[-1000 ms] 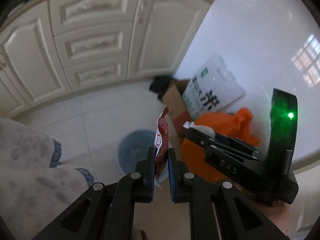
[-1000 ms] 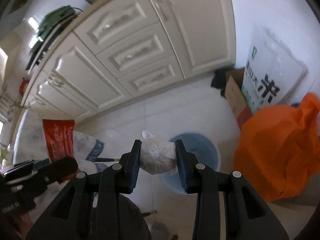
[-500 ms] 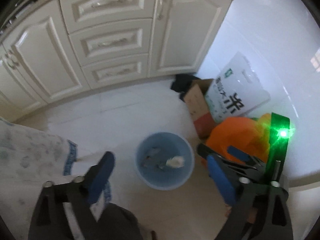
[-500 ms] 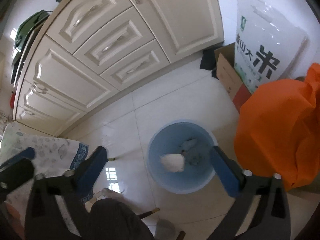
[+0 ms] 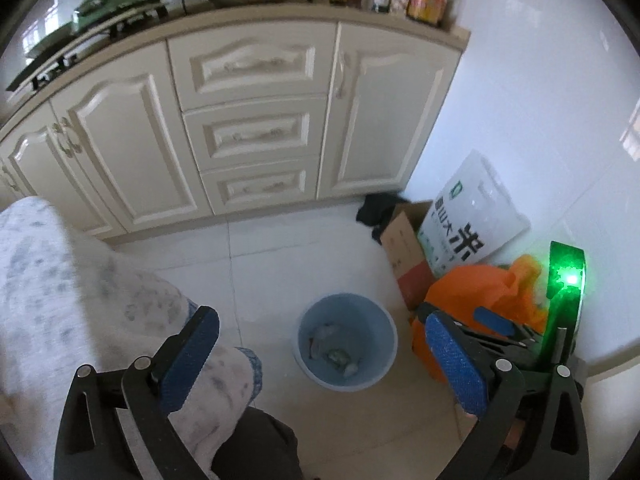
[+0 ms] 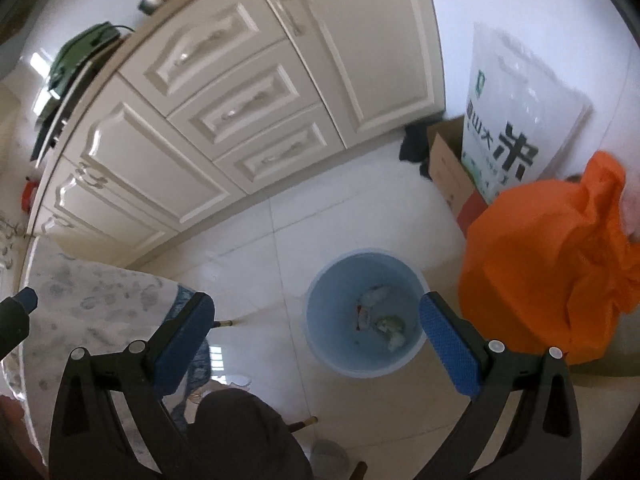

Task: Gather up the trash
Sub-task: 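Move both tools back to the trash pile on the table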

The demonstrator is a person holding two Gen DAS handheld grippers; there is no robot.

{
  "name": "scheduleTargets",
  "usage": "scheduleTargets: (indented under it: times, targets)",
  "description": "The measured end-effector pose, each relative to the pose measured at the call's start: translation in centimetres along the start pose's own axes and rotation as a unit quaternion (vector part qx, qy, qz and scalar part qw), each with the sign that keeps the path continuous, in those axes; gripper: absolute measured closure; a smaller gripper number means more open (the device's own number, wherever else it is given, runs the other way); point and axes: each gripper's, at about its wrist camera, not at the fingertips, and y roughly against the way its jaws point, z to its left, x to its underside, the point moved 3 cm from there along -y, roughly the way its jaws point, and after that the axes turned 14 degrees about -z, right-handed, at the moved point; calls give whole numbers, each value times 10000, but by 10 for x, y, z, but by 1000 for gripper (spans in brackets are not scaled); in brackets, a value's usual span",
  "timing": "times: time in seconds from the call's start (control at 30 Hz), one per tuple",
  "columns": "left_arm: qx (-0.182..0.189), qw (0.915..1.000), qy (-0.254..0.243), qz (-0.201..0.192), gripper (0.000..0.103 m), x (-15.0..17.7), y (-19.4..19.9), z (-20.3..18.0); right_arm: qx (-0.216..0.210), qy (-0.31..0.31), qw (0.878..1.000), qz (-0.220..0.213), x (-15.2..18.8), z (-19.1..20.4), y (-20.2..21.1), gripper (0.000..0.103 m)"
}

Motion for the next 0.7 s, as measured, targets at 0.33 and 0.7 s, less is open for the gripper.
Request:
scheduleTargets:
  times: [0.33,0.7]
  targets:
    - [-254,9925,99,-1194,1,19,161,73,-464,532,9949,-724,-18,96,83,0]
    - [-962,9686,291,-2275,1,73,308,141,-1266,1342,9744,-1283,-3,224,159,0]
